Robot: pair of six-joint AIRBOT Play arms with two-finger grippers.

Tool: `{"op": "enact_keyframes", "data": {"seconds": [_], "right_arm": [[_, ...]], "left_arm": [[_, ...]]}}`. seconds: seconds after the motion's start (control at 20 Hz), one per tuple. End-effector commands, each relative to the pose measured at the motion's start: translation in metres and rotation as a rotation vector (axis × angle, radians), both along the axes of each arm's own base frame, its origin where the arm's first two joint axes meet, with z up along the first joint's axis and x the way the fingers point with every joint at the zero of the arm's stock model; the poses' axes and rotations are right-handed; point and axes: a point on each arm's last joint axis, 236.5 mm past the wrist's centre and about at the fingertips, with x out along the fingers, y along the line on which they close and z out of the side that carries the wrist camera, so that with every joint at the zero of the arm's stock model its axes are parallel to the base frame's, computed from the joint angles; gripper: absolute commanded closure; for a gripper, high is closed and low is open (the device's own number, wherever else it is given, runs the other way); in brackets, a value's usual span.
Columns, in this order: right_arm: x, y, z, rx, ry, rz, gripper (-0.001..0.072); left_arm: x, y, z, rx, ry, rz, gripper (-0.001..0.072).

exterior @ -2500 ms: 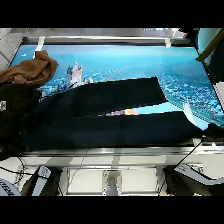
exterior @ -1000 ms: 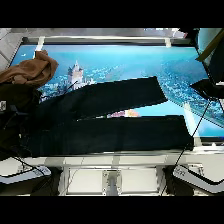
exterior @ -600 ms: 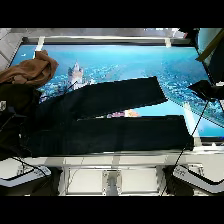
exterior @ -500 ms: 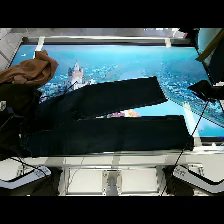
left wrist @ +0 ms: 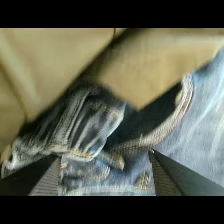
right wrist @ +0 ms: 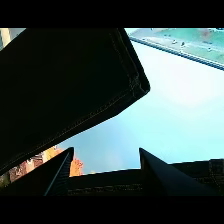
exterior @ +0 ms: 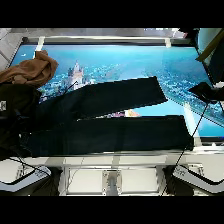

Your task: Fold the clothes and pants, and hang the long-sleeved shirts on hangers.

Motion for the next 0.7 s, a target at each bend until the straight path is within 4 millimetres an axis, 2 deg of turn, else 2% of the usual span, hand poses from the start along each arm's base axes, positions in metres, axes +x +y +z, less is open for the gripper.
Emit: {"op": "enact_keyframes", "data": {"seconds": [0.0,0.15,0.3,0.35,0.4,0.45,0.55,0.65], "right_arm": [[0.0,-0.001,0.0,-0.004,0.002,0.0,0.0262],[-0.002,0.002,-0.001,0.002,0.01,0.008,0.0262],[-0.003,0.002,-0.001,0.003,0.012,0.01,0.0262],[-0.002,0.002,-0.001,0.003,0.011,0.01,0.0262],[-0.002,0.002,-0.001,0.002,0.011,0.009,0.0262],[-0.002,0.0,-0.001,-0.003,0.008,0.005,0.0262],[0.0,-0.005,-0.004,-0.023,0.008,-0.006,0.0263],[0.007,-0.011,-0.012,-0.021,0.009,-0.026,0.0263]], "left_arm": [[0.023,0.007,0.001,0.057,-0.076,0.032,0.0121],[0.037,-0.01,0.003,0.056,-0.099,-0.011,0.0121],[0.048,-0.018,0.004,0.079,-0.115,-0.041,0.0133],[0.049,-0.02,0.004,0.078,-0.115,-0.049,0.0302],[0.05,-0.022,0.005,0.079,-0.117,-0.053,0.0608],[0.05,-0.021,0.005,0.084,-0.12,-0.054,0.0667],[0.053,-0.017,0.008,0.1,-0.133,-0.047,0.0666],[0.059,-0.012,0.02,0.12,-0.159,-0.046,0.0667]]}}
